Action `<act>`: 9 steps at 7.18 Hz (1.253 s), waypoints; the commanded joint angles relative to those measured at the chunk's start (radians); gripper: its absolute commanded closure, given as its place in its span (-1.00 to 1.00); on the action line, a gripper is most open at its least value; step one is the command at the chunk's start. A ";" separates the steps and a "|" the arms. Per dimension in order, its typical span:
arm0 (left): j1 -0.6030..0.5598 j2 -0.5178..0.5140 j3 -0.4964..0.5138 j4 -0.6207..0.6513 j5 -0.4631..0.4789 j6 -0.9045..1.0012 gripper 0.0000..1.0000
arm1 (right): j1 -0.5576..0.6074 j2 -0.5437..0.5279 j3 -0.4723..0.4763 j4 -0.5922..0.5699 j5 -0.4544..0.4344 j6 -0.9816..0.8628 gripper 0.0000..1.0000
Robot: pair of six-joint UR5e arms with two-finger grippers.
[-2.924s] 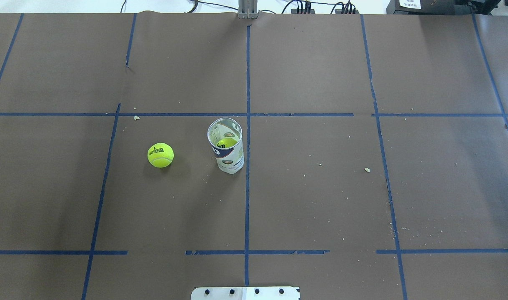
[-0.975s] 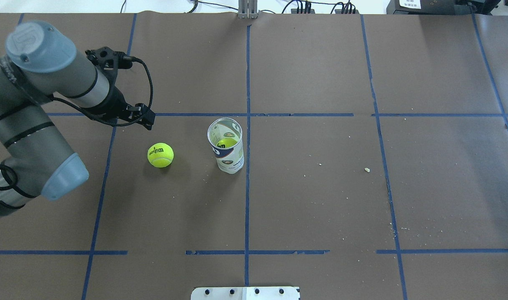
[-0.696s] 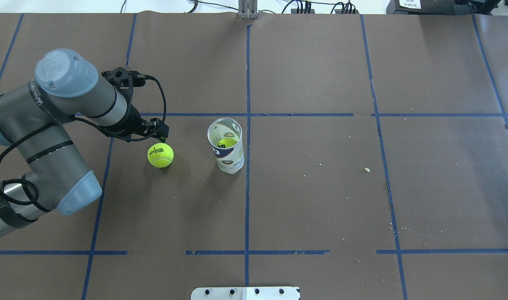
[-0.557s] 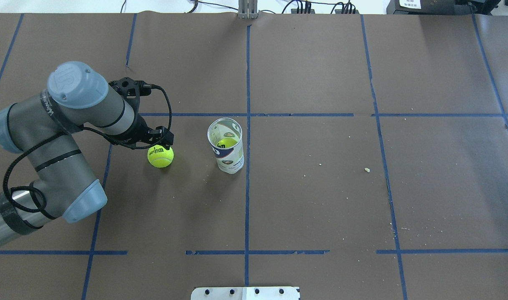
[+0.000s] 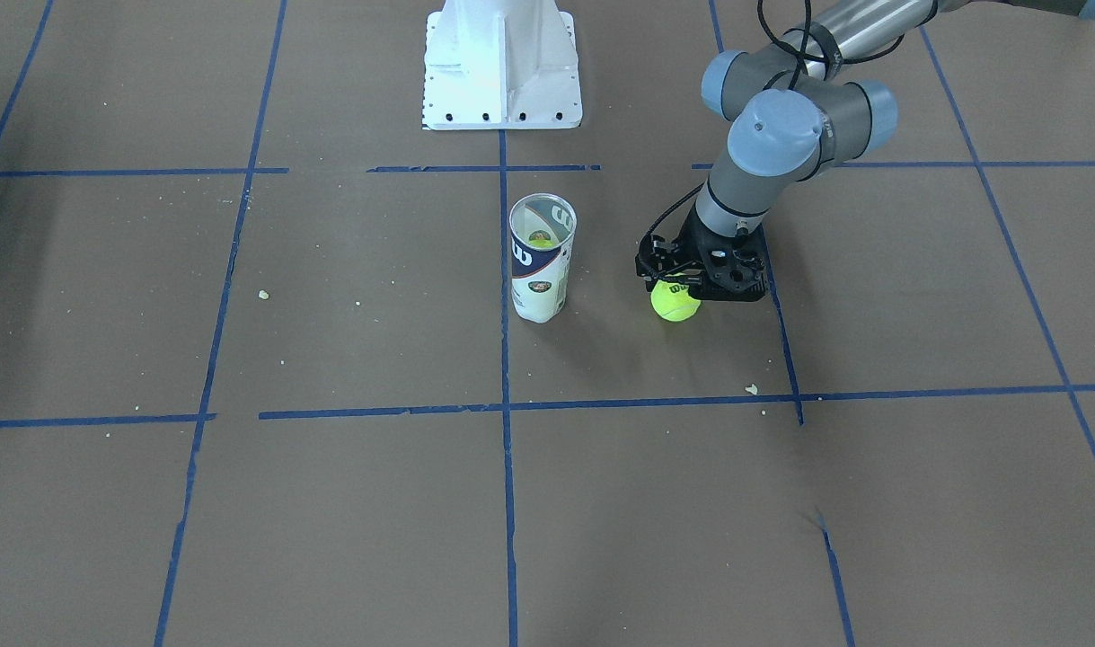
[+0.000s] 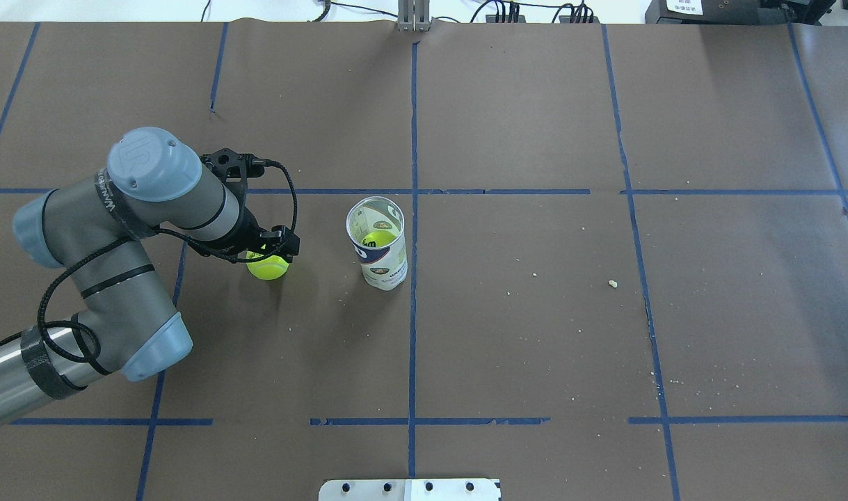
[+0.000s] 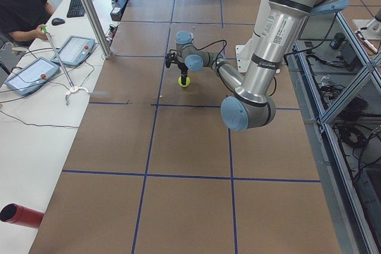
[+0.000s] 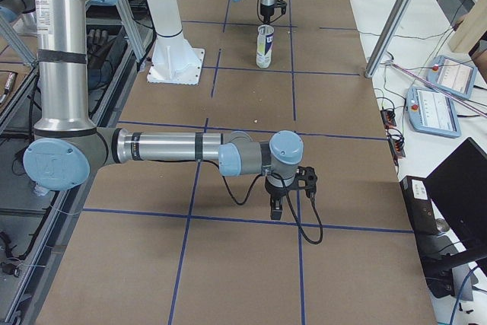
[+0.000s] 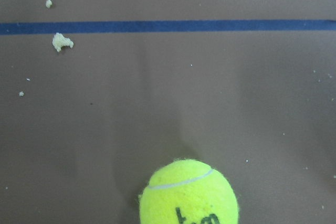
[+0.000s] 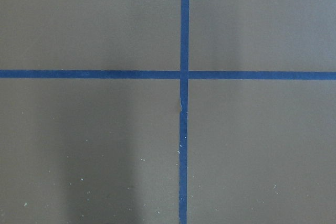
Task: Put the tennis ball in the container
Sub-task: 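Close the left gripper around the tennis ball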
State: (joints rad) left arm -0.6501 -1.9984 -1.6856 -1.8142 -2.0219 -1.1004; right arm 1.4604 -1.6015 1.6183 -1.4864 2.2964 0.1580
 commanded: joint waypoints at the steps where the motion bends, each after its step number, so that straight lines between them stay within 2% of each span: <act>1: 0.012 -0.002 0.027 -0.020 0.002 -0.004 -1.00 | 0.000 0.000 0.000 0.000 0.000 0.000 -1.00; 7: 0.010 -0.005 0.053 -0.059 0.002 -0.003 -1.00 | 0.000 0.000 0.000 0.000 0.000 0.000 -1.00; 8: 0.010 -0.005 0.055 -0.072 0.040 0.000 -1.00 | 0.000 0.000 0.000 0.000 0.000 0.000 -1.00; 9: 0.010 -0.003 0.055 -0.080 0.043 -0.003 -0.76 | 0.000 0.000 0.000 0.000 0.000 0.000 -1.00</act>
State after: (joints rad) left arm -0.6395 -2.0028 -1.6312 -1.8841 -1.9936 -1.1019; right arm 1.4603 -1.6015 1.6183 -1.4864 2.2963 0.1580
